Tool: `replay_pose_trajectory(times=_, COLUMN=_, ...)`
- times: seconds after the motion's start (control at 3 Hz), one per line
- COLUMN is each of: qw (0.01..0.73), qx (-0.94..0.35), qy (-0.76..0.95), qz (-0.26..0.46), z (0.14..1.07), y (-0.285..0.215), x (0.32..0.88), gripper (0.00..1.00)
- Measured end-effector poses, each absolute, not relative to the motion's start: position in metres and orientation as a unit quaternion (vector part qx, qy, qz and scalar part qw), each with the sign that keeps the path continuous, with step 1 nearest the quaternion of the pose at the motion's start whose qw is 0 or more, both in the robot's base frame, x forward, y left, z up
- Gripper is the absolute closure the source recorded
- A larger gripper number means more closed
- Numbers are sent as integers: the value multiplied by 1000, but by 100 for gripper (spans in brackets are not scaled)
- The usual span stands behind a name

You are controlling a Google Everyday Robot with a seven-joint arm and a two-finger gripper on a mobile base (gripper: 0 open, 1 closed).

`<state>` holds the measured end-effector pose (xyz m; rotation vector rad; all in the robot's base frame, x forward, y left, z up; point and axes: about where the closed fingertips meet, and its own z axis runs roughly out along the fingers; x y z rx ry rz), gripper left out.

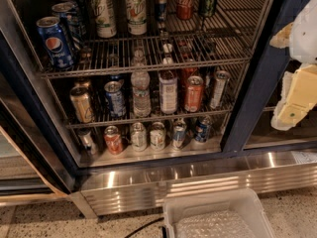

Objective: Pick coke can from top shelf of fridge

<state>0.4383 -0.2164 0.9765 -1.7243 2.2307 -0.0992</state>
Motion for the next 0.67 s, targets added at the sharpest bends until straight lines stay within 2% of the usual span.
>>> replay_pose_trajectory(times=0.67, qw=189, qx=-603, qy=775, qz=-21, z=978, y=-200, x=455, gripper=0)
